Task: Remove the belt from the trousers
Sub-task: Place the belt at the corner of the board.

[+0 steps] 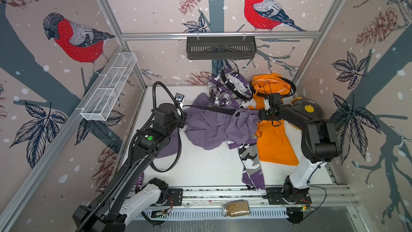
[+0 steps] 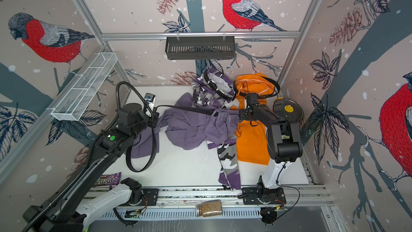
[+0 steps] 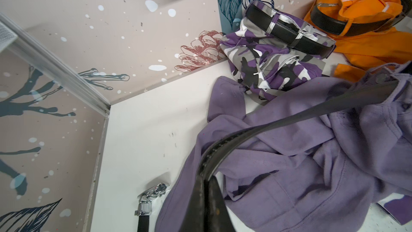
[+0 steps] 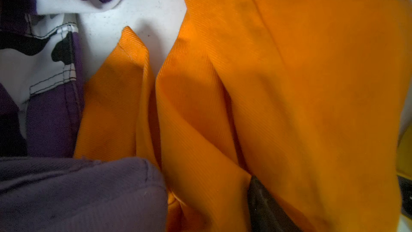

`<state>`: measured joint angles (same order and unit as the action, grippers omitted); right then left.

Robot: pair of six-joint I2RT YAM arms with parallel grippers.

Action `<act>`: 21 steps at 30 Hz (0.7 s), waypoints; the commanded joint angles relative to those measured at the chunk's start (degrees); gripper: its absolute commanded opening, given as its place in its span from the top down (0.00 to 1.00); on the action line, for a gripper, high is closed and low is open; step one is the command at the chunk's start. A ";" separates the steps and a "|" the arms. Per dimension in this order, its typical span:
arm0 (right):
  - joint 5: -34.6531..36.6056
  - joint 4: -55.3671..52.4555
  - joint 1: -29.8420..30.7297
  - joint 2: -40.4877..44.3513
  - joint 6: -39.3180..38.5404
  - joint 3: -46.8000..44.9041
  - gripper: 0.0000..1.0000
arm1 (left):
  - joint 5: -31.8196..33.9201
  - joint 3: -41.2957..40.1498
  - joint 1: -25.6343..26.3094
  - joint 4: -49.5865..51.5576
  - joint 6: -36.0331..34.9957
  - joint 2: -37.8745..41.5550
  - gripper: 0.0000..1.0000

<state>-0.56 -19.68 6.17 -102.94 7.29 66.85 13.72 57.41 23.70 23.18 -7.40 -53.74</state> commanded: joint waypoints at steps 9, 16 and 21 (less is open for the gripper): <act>2.33 -1.06 -0.27 -0.22 -0.26 0.43 0.37 | 5.45 -2.98 -4.44 -7.75 0.89 4.05 1.00; 1.79 -1.15 -0.11 0.32 -0.26 0.66 0.37 | 7.98 -2.36 -10.64 -16.81 3.89 -5.39 1.00; 1.17 -1.06 0.17 0.75 -0.26 0.40 0.37 | 2.85 1.02 -18.56 -20.27 4.59 -16.19 1.00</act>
<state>0.99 -20.58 6.22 -102.61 7.31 67.22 19.09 56.18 7.01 8.69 -3.20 -66.19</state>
